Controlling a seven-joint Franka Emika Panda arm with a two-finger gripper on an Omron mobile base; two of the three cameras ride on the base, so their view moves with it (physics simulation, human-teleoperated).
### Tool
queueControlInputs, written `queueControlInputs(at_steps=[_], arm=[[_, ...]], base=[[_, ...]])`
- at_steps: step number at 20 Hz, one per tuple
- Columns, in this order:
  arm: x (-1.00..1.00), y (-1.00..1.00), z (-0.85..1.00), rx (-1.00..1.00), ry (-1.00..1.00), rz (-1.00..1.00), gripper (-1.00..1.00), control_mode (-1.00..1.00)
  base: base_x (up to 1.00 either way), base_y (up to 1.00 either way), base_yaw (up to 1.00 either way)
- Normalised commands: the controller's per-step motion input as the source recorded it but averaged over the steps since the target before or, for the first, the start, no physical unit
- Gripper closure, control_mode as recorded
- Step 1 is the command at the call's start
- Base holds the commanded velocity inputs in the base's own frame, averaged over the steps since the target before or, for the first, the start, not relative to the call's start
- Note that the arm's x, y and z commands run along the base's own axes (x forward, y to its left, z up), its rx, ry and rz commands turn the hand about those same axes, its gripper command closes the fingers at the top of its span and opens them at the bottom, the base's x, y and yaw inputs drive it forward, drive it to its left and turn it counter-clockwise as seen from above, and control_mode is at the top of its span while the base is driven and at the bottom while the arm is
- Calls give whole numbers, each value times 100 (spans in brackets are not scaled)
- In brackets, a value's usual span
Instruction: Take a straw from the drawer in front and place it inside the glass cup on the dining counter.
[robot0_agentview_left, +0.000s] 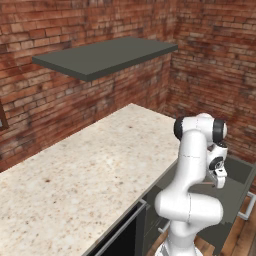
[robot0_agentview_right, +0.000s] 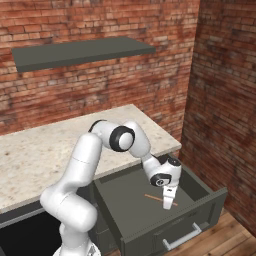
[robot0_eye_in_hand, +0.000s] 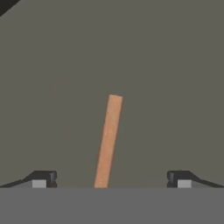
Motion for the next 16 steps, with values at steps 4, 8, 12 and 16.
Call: queueControlInputs(at_steps=[4,8,12,16], arm=[[5,0,-36,0,0,0,-100,-100],[1,0,-29,0,0,0,-100,-100],[0,0,-19,0,0,-1,-100,-100],[0,0,-21,0,0,-2,100,-100]], base=[[0,0,0],[0,0,0],[0,0,0],[0,0,0]])
